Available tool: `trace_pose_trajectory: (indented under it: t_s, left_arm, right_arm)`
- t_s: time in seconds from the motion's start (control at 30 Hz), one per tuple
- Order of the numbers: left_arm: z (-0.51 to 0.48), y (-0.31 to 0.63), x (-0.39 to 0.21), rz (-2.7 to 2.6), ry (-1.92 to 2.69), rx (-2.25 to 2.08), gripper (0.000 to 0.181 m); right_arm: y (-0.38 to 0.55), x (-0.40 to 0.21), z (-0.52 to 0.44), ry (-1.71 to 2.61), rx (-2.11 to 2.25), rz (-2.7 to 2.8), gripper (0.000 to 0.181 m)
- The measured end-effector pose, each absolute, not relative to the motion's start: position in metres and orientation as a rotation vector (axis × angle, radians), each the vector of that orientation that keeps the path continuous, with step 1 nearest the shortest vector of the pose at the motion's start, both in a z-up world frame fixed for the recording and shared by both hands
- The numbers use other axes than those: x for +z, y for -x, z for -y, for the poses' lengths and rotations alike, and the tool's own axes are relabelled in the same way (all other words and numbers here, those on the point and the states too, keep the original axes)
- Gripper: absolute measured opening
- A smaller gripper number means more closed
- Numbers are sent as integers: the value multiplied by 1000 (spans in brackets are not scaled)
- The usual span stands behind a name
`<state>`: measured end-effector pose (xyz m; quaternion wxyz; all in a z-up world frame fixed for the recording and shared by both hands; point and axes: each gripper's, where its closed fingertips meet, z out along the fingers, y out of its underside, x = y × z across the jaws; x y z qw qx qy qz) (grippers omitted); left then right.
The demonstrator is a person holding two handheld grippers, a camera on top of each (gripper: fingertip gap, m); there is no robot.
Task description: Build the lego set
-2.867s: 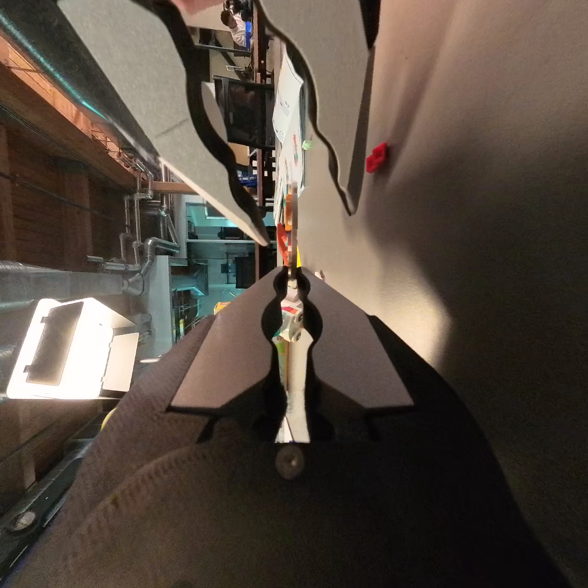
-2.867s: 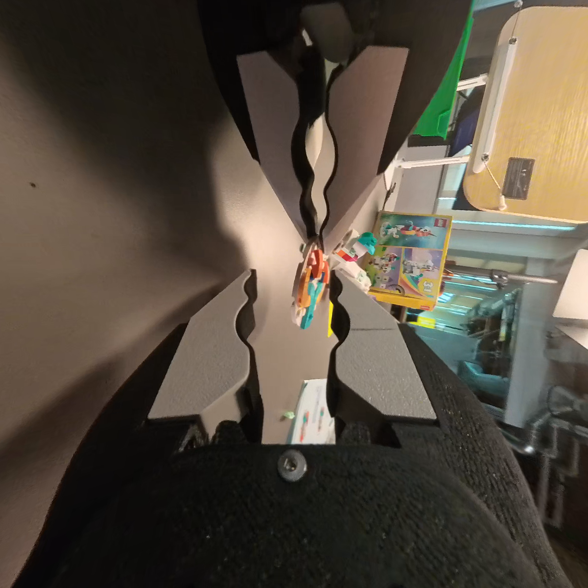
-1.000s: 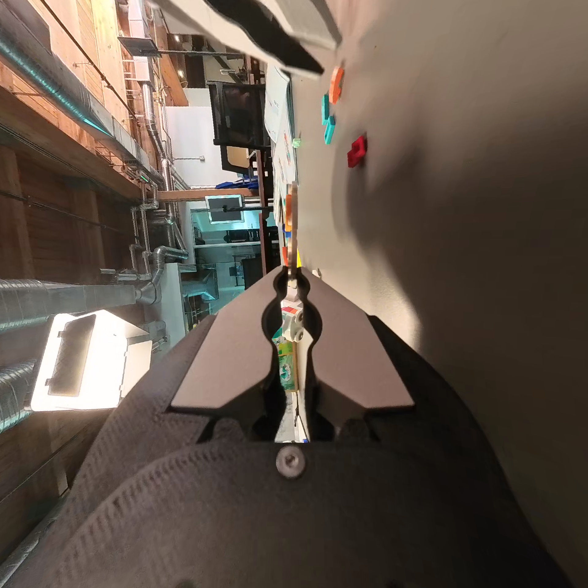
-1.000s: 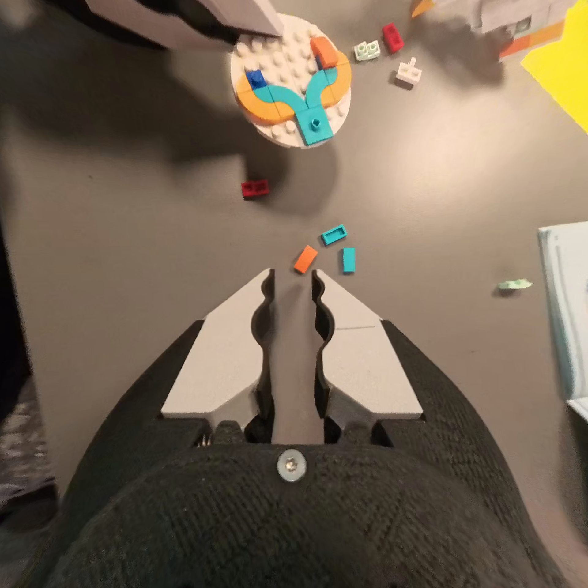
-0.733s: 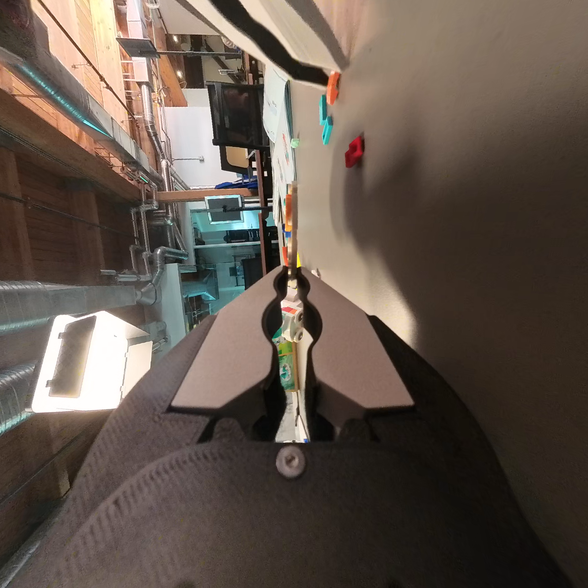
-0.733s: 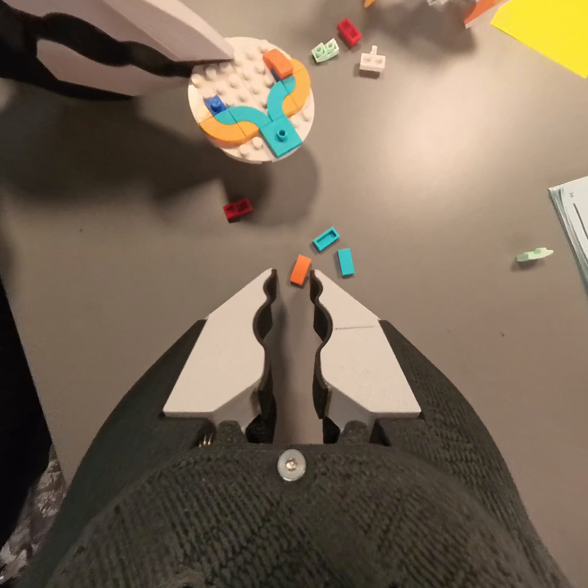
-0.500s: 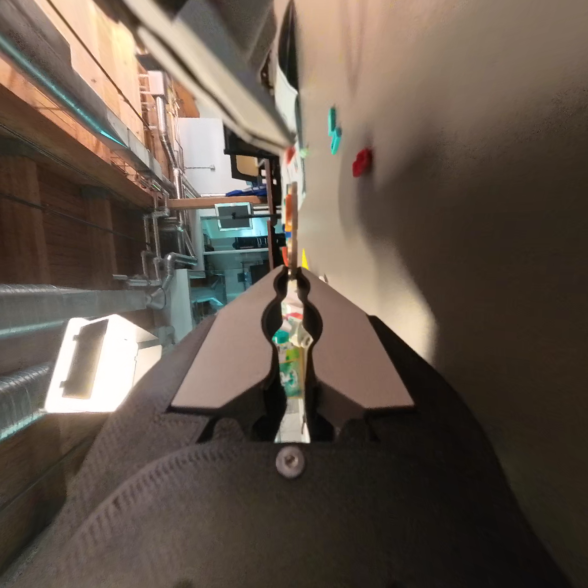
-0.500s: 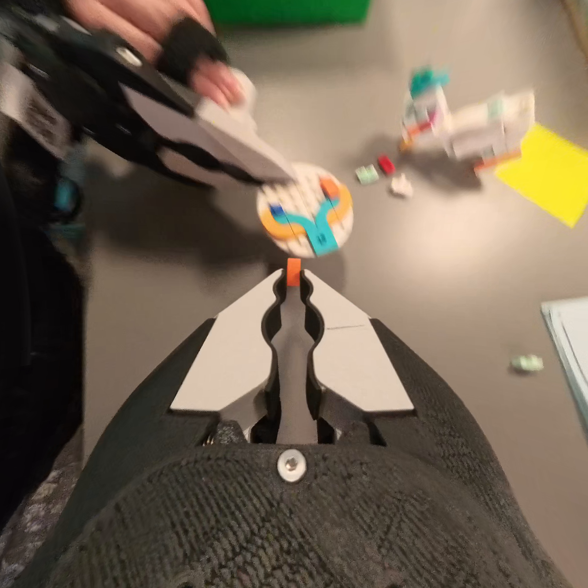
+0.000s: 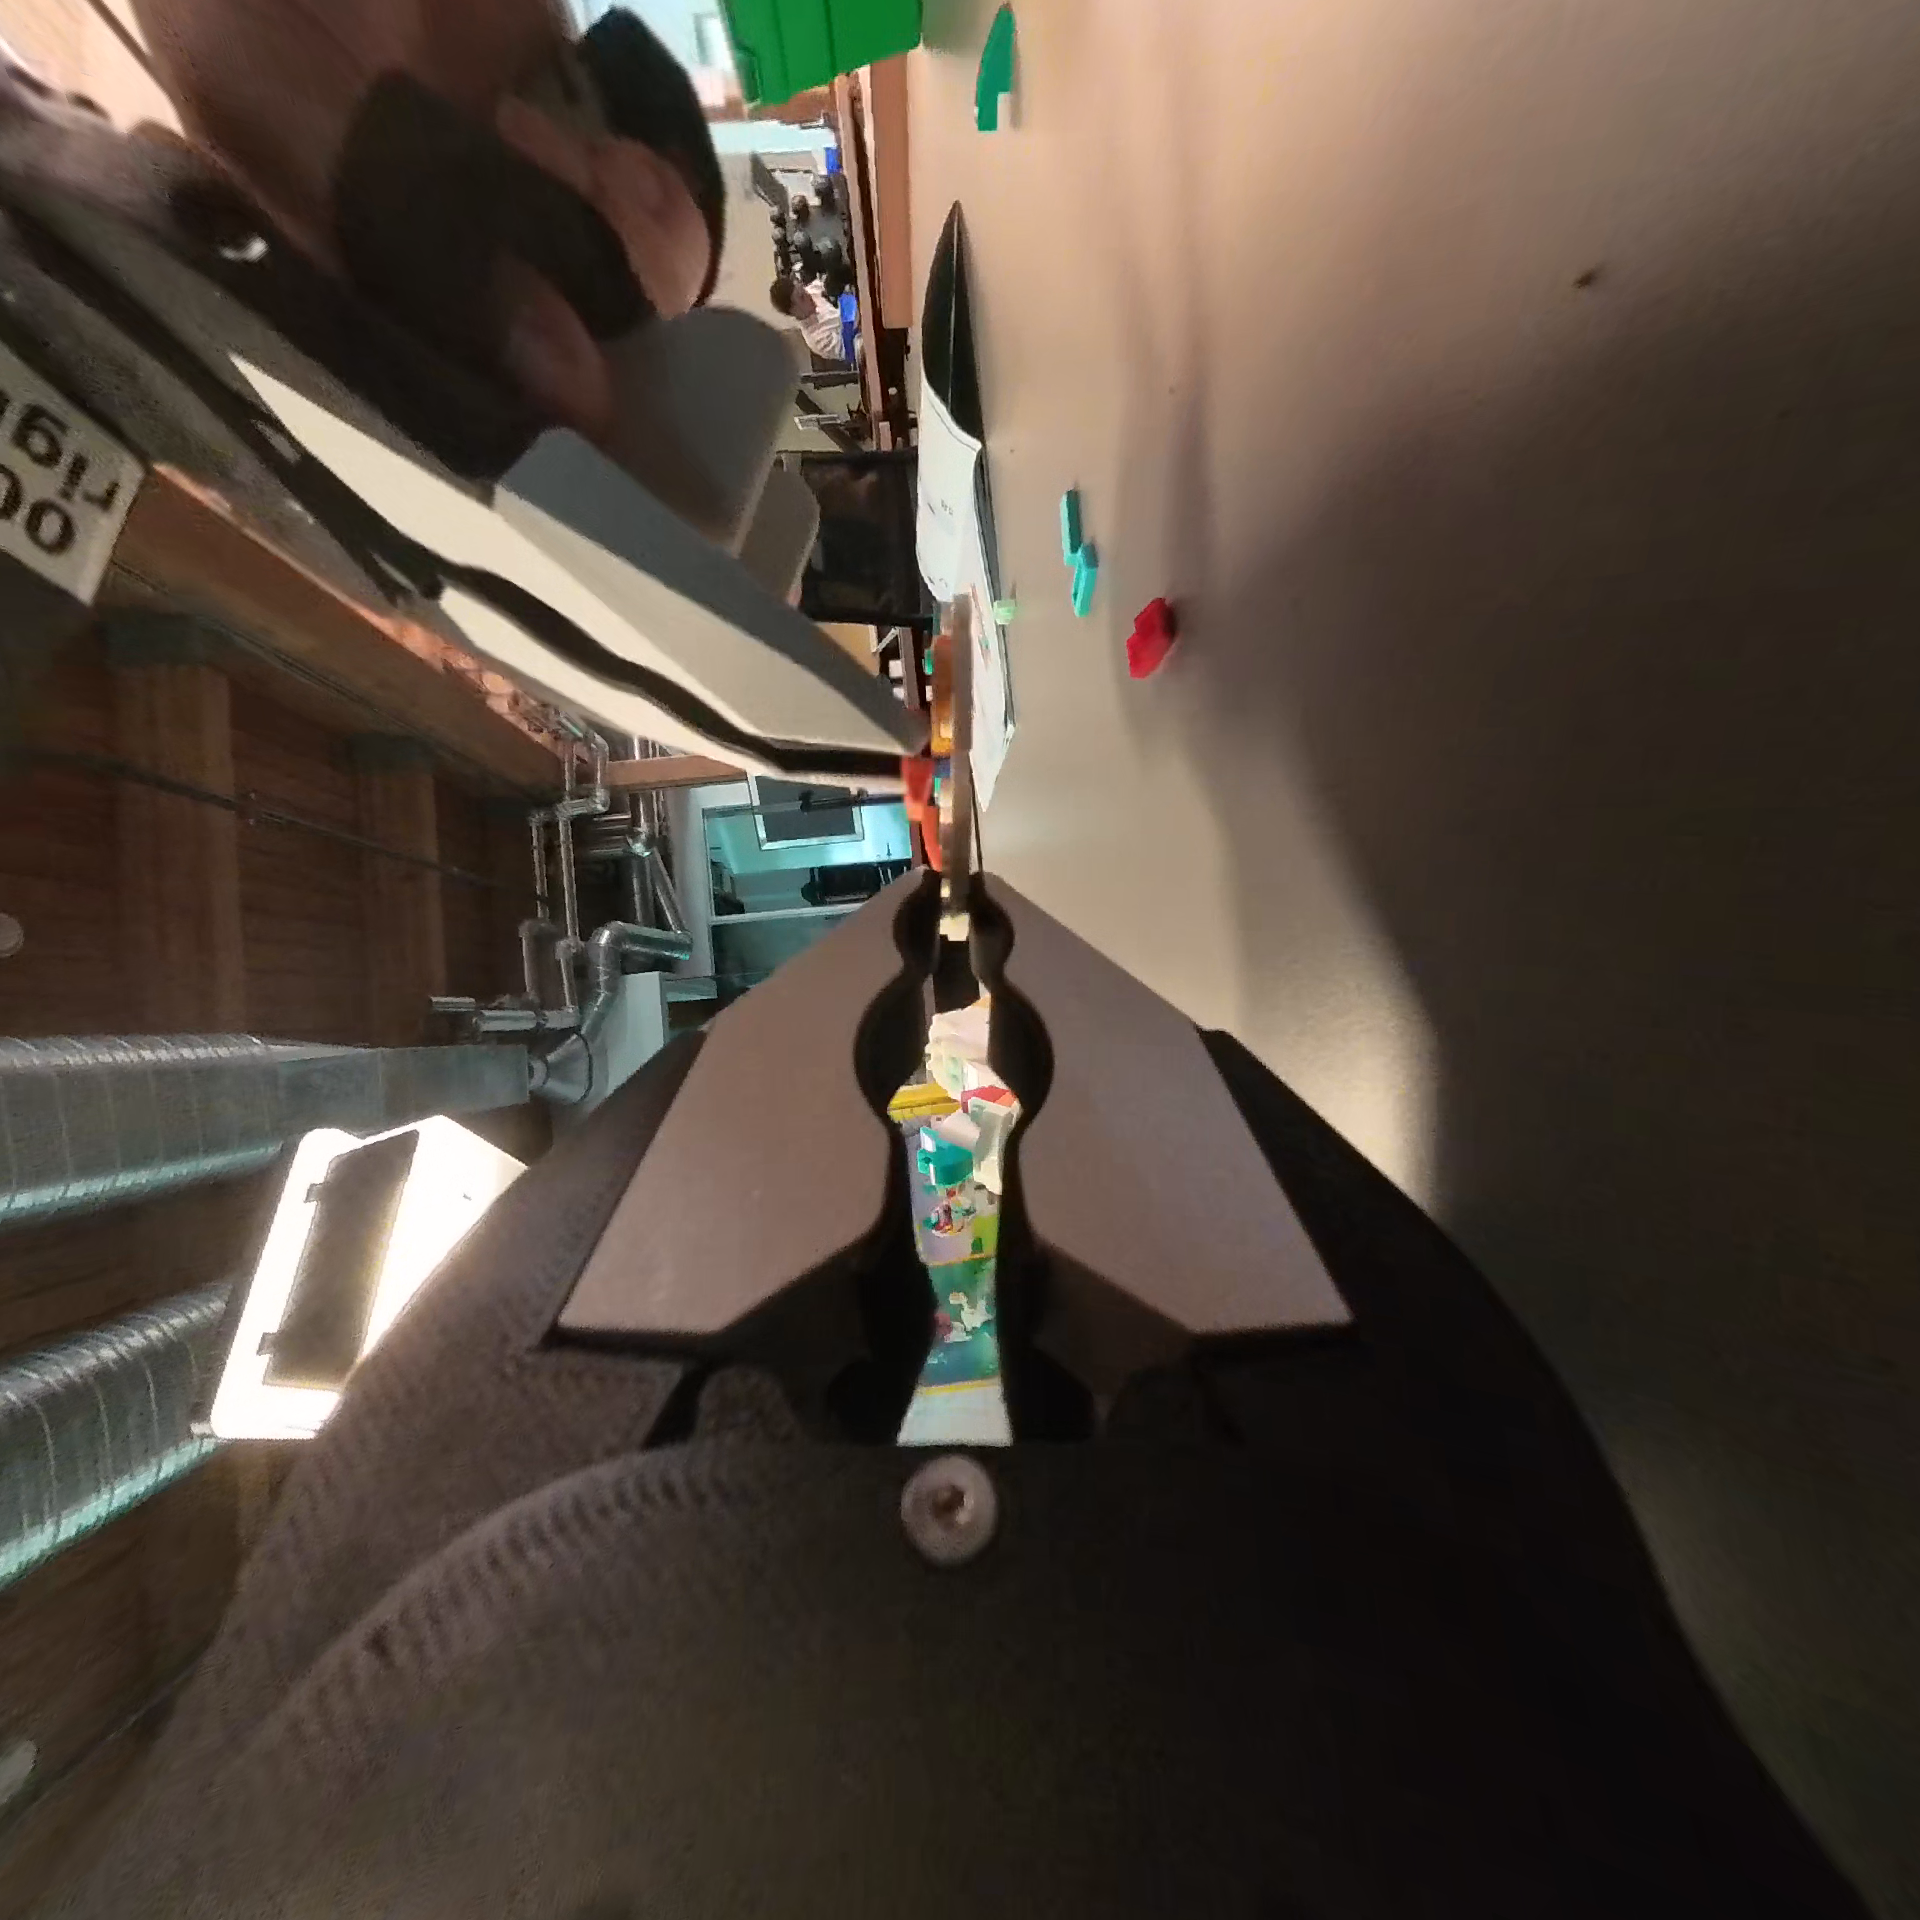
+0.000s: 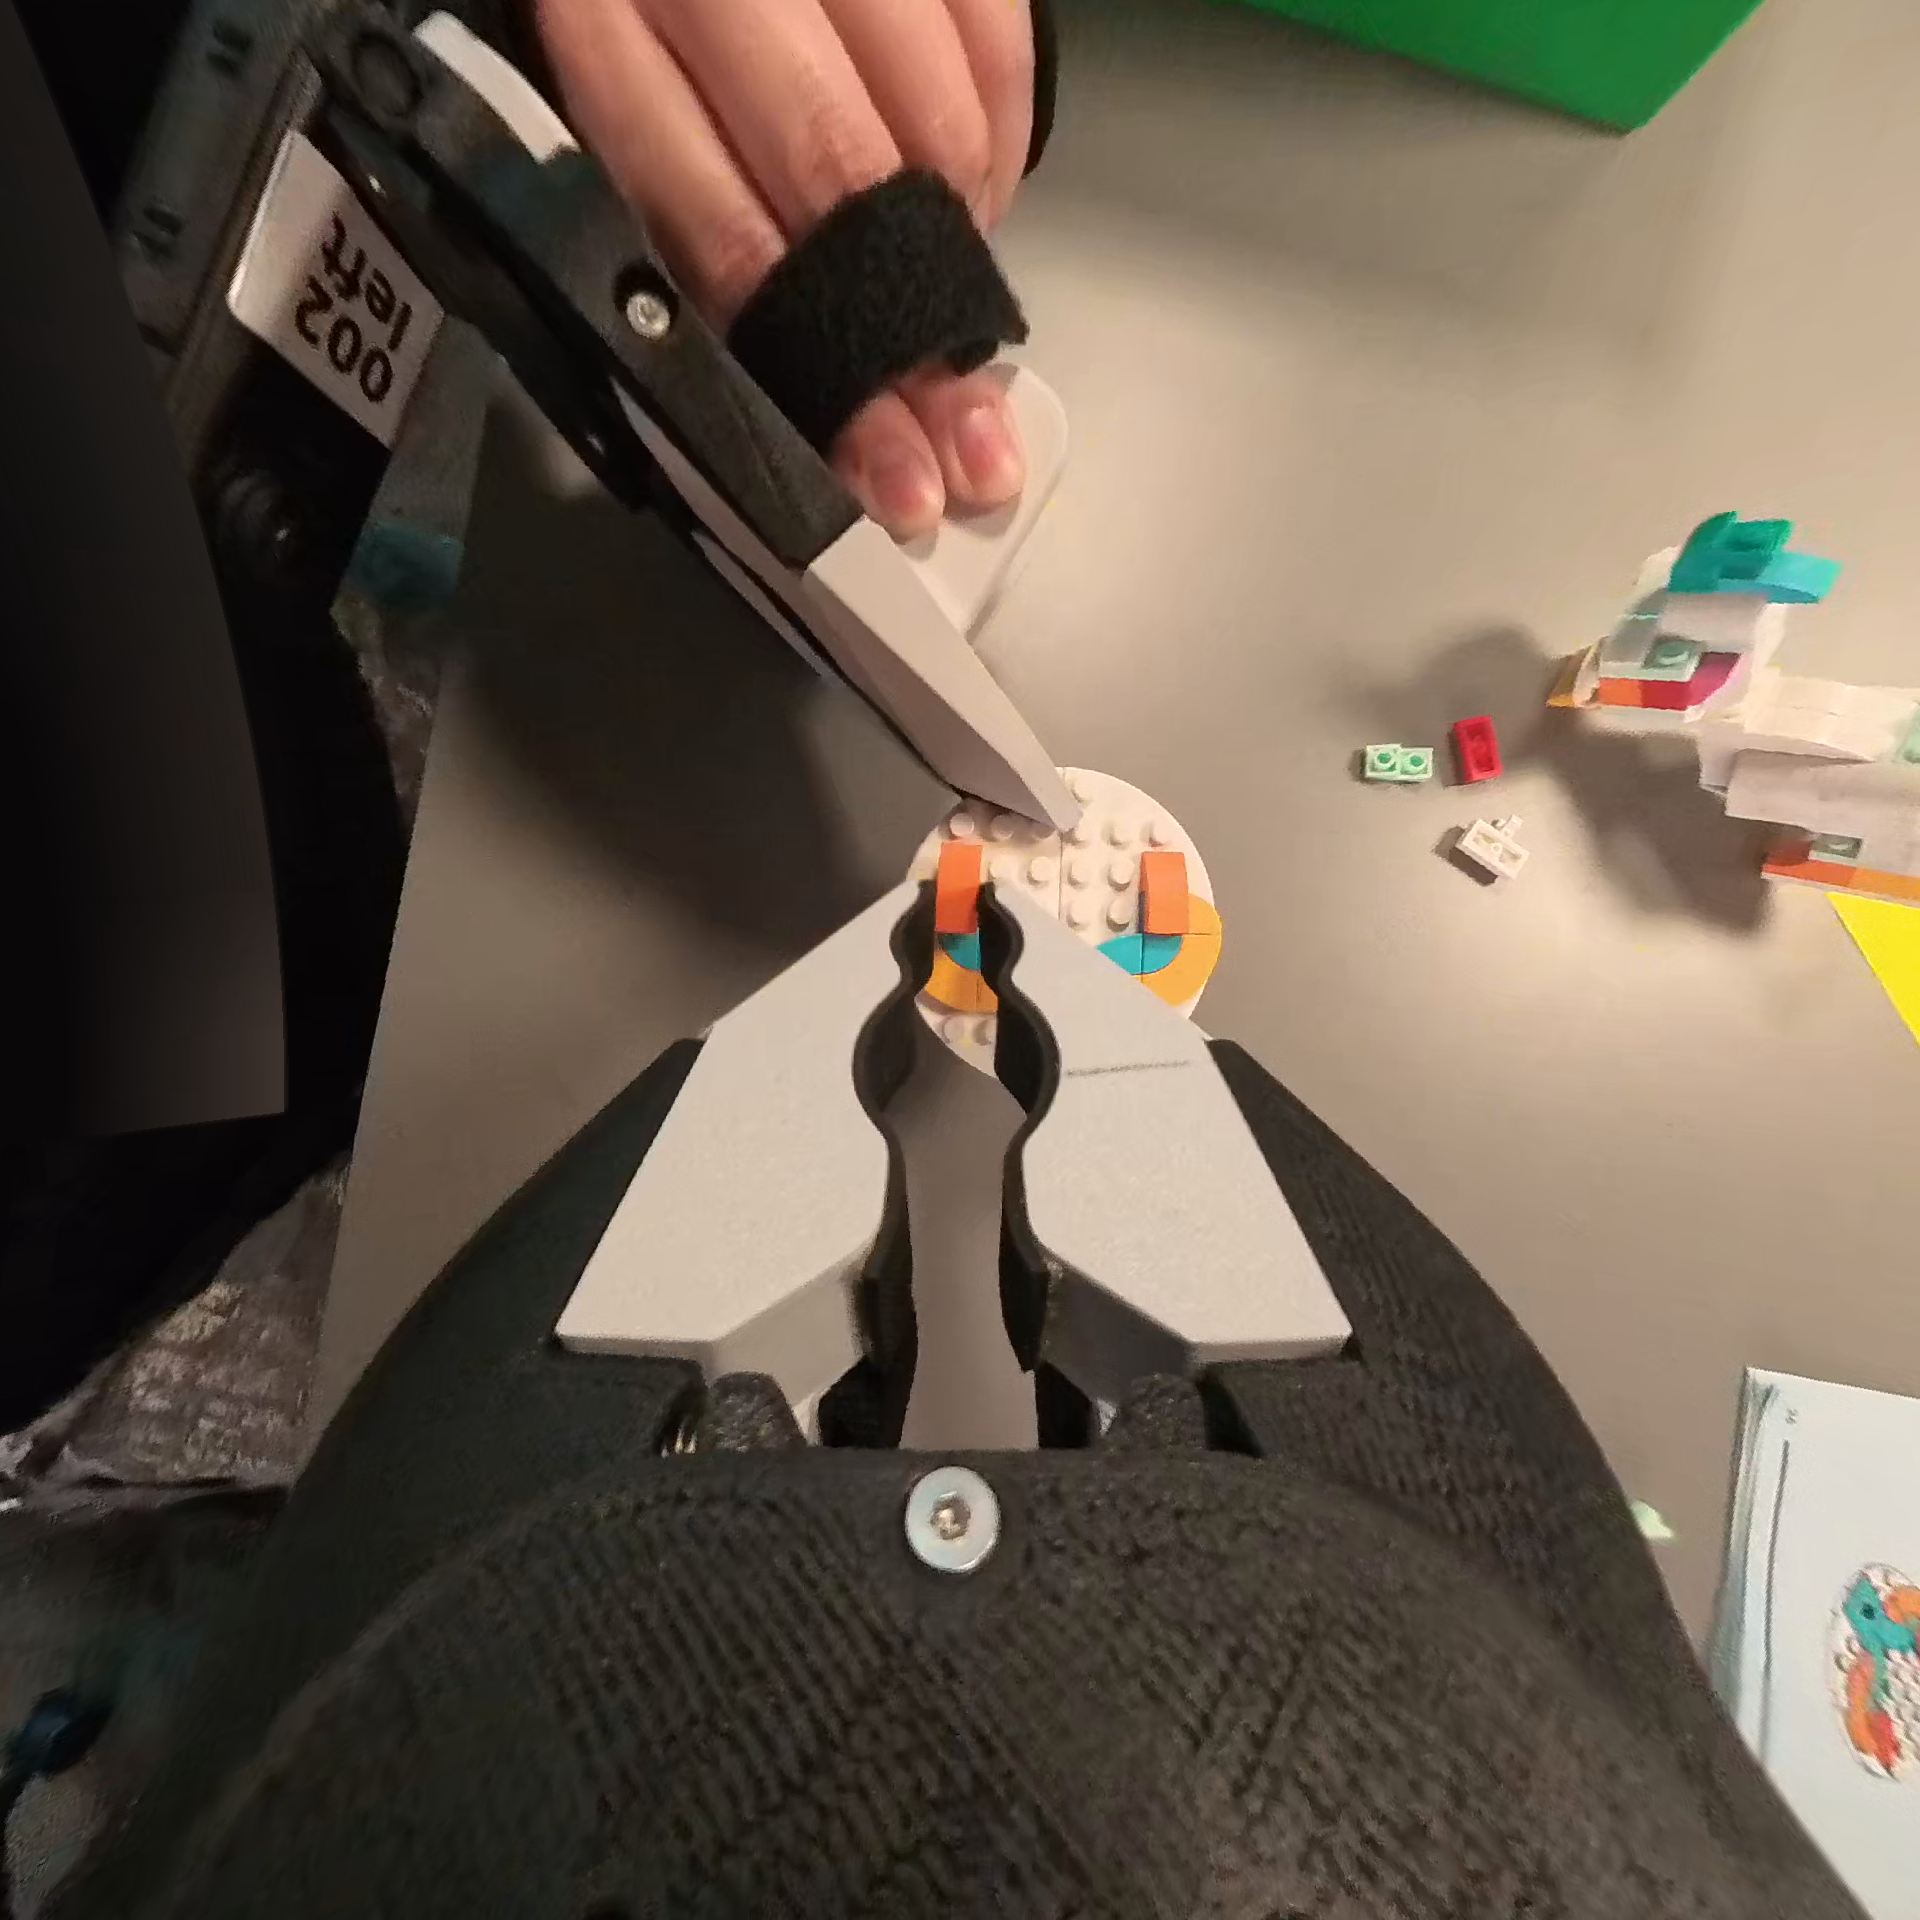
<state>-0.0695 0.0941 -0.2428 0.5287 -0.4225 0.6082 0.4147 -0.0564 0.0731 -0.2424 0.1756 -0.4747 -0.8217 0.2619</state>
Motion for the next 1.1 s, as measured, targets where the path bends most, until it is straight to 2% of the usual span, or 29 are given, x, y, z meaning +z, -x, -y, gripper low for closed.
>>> trace_pose_trajectory:
  t_s: [0.33, 0.4, 0.53, 0.63, 0.8, 1.0, 1.1]
  left_arm:
    - [-95, 70, -247, -1475, 1017, 991, 4]
    - [-96, 70, -247, -1472, 1019, 991, 4]
    - [-98, 73, -246, -1455, 1038, 995, 4]
    - [-99, 75, -244, -1431, 1062, 984, 4]
    - [-100, 78, -242, -1401, 1093, 962, 4]
    - [-100, 78, -243, -1400, 1106, 950, 4]
    - [-100, 78, -243, -1400, 1109, 949, 4]
  right_arm:
    - [58, -247, -76, 1333, 635, 2421, 11]
    - [58, -245, -76, 1330, 633, 2407, 17]
    - [60, -235, -69, 1203, 661, 2330, 40]
    - [59, -241, -75, 975, 416, 2249, 39]
    - [62, -250, -83, 602, -23, 2066, 52]
    - [68, -247, -89, 442, -228, 1940, 33]
    - [69, -246, -88, 390, -268, 1932, 16]
